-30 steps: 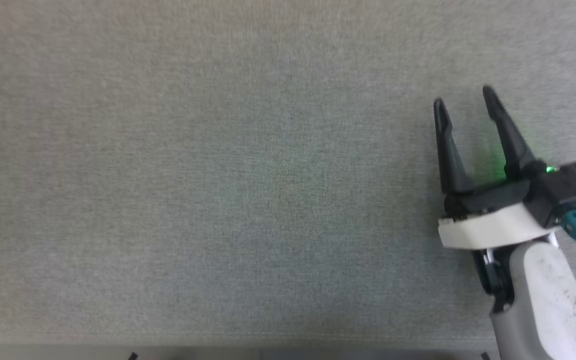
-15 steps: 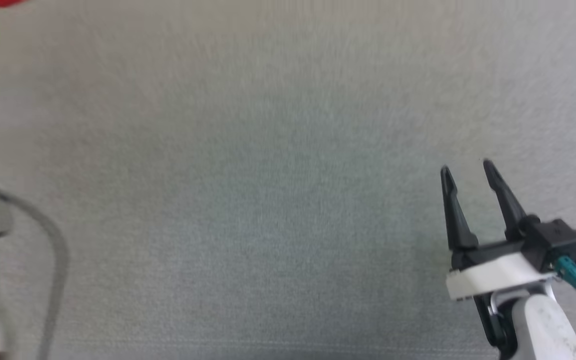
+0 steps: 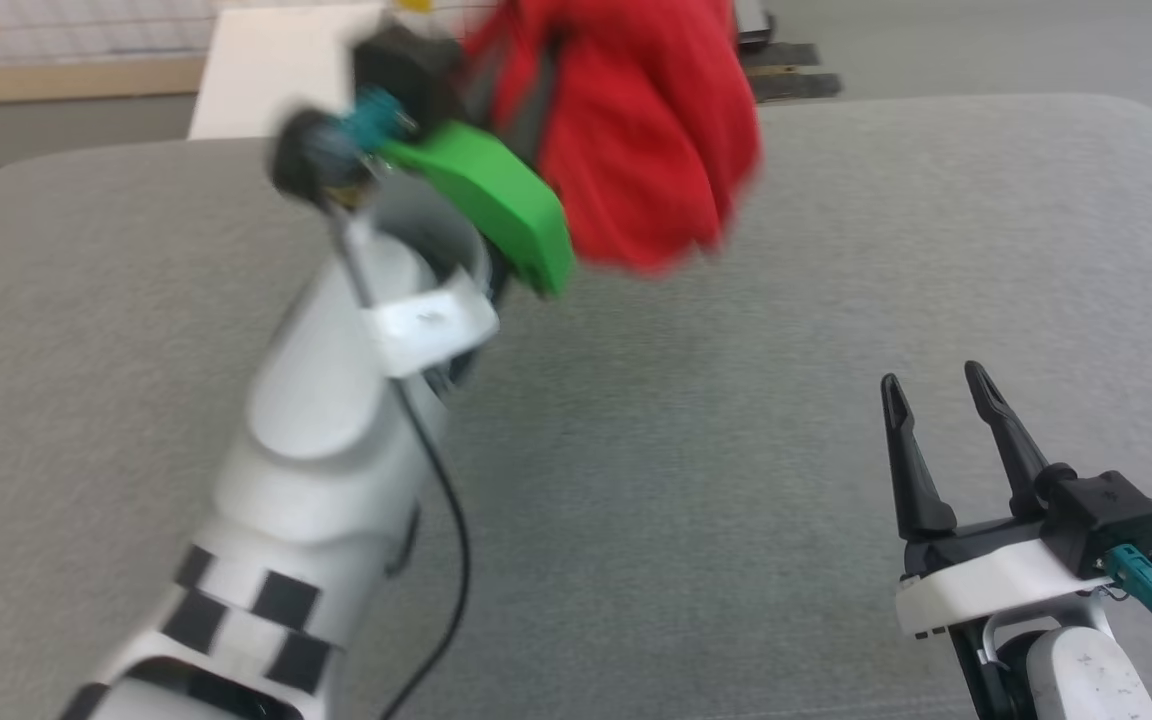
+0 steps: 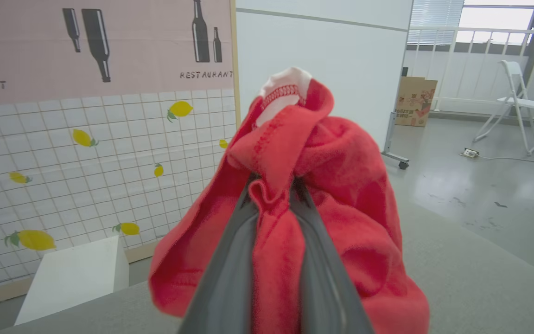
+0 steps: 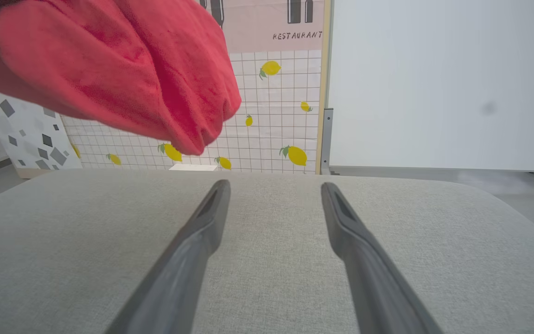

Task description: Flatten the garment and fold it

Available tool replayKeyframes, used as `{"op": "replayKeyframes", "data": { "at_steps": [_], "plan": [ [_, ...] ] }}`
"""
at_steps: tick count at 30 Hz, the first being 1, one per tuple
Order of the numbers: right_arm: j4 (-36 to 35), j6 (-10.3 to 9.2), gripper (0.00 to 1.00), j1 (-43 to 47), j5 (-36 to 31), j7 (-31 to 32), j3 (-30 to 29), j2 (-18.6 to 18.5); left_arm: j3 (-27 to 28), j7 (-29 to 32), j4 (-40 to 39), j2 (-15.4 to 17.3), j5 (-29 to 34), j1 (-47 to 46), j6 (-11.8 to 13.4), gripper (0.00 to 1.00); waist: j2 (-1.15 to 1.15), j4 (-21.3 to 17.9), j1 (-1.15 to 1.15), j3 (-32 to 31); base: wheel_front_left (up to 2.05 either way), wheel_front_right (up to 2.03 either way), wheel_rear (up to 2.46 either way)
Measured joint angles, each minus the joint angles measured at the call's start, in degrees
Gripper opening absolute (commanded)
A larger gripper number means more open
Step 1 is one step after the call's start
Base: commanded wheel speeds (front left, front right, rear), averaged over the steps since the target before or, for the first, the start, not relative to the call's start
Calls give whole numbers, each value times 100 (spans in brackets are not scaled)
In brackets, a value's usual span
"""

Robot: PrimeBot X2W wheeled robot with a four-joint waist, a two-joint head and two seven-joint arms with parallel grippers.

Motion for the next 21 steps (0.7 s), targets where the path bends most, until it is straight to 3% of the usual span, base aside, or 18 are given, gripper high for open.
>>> {"op": "replayKeyframes", "data": {
  "at_steps": [7, 16, 17, 18, 21],
  "plan": [
    [-15, 0, 100, 2, 97, 23, 165, -3, -940, 1170, 1413, -137, -187, 355, -59, 0, 0, -573, 0, 16, 0, 0, 0],
    [78, 0, 100, -5, 202, -29, 297, -5, -1677, 3029, 2697, -145, -677, 455, -230, 0, 0, -1122, 0, 176, 0, 0, 0],
    [88, 0, 100, -5, 202, -31, 297, -4, -1690, 3141, 2724, -146, -804, 457, -234, 47, 0, -1146, 0, 203, 0, 0, 0],
    [101, 0, 100, -4, 202, -35, 293, -4, -1707, 3160, 2715, -145, -858, 454, -234, 100, 0, -1157, 0, 224, 0, 0, 0],
    [113, 0, 100, -4, 202, -60, 272, -5, -1710, 2788, 2604, -153, -883, 444, -223, 100, 0, -1108, 0, 241, 0, 0, 0]
  ]
}}
